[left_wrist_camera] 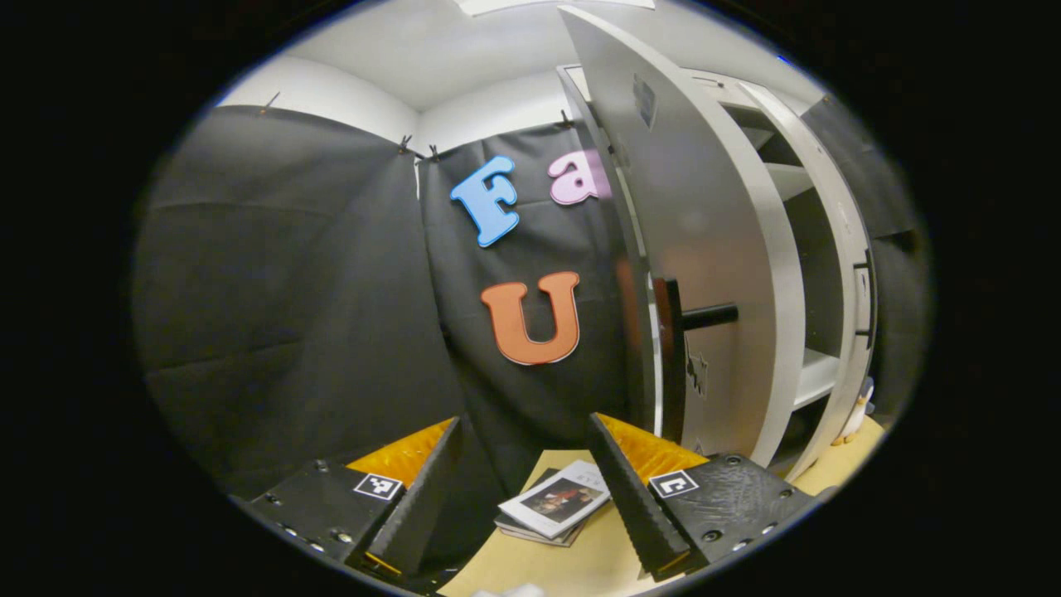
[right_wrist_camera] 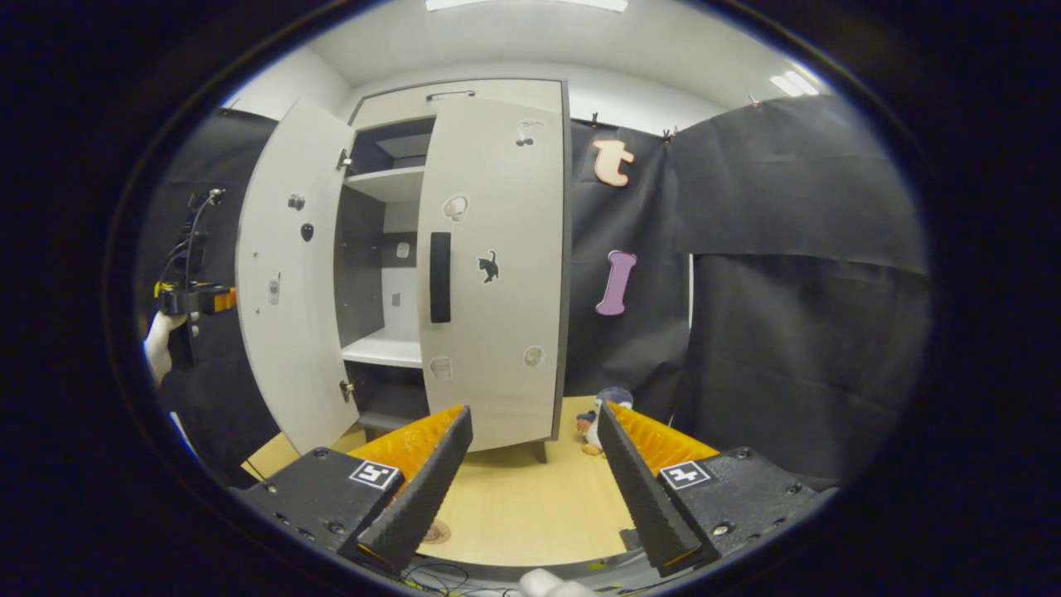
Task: Grasp the bottle in the cabinet with the left hand and place it on the coaster, then close the right door with the right hand and the left door with the left hand.
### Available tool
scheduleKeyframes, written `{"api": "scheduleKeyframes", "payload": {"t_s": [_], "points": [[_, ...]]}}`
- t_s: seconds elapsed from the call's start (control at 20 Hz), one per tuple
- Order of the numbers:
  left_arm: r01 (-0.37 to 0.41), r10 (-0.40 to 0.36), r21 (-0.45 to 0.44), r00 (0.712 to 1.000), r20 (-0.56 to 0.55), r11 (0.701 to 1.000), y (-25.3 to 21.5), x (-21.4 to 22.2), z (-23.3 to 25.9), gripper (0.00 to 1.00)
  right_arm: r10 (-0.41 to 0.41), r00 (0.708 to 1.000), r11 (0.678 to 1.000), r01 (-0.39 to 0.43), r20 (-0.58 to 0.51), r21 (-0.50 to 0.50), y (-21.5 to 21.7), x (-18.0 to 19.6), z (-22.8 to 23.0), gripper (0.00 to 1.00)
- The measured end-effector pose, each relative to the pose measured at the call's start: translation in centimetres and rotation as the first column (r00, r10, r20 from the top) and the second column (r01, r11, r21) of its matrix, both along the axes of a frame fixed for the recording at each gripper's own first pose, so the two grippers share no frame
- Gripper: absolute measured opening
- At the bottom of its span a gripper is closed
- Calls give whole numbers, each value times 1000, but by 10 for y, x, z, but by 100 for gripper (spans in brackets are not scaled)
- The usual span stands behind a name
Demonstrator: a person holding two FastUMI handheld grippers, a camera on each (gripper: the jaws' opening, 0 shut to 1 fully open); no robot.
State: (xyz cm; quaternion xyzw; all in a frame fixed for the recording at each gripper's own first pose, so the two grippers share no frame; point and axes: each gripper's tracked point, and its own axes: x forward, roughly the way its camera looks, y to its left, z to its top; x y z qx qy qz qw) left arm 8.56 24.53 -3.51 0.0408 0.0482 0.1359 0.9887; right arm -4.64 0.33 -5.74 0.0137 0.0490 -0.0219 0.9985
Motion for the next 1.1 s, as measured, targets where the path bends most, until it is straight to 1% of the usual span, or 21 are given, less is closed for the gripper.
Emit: {"api": "scheduleKeyframes", "payload": {"t_s": [0.15, 0.2, 0.25, 0.45, 0.5, 0.55, 0.6, 0.65, 0.7, 0.75, 0.85, 0.9, 1.1], "points": [[-25, 26, 72, 1000, -2, 997, -7, -3, 5, 90, 7, 1000, 1000, -7, -1, 22, -21, 0, 0, 99], [-26, 26, 72, 1000, -2, 997, -13, -3, 4, 87, 8, 1000, 1000, -8, -3, 29, -30, 1, -1, 100], [-27, 27, 59, 1000, -6, 998, -19, -4, 2, 89, 11, 1000, 999, -11, -9, 33, -38, 1, -2, 99], [-27, 27, 16, 1000, -10, 1000, -53, -6, 2, 88, 22, 1000, 999, -22, -6, 33, -70, 5, 3, 100], [-18, 18, 5, 1000, -9, 1000, -64, -4, 4, 84, 26, 1000, 999, -26, -4, 33, -78, 7, 3, 99], [-3, 3, -2, 1000, -8, 1000, -80, -2, 6, 88, 30, 1000, 999, -30, -3, 34, -86, 8, 5, 99], [15, -15, -4, 1000, -5, 1000, -96, 1, 4, 88, 36, 999, 999, -36, -3, 33, -92, 12, 6, 99], [26, -26, -5, 1000, -2, 1000, -113, 6, 4, 91, 39, 999, 999, -38, -3, 28, -99, 15, 7, 99], [39, -39, -9, 999, 2, 999, -128, 9, 5, 91, 40, 999, 999, -40, -4, 20, -106, 19, 7, 99], [58, -58, -14, 998, 10, 998, -143, 16, 6, 88, 45, 999, 999, -45, -6, 14, -111, 21, 10, 99], [85, -84, -25, 996, 19, 996, -167, 26, 9, 95, 51, 999, 999, -51, -2, 1, -117, 22, 12, 99], [92, -91, -32, 996, 22, 995, -177, 28, 10, 98, 52, 999, 999, -52, 3, -2, -120, 23, 14, 99], [116, -114, -52, 993, 41, 992, -198, 24, 14, 97, 61, 998, 998, -61, 26, -2, -118, 28, 22, 99]]}}
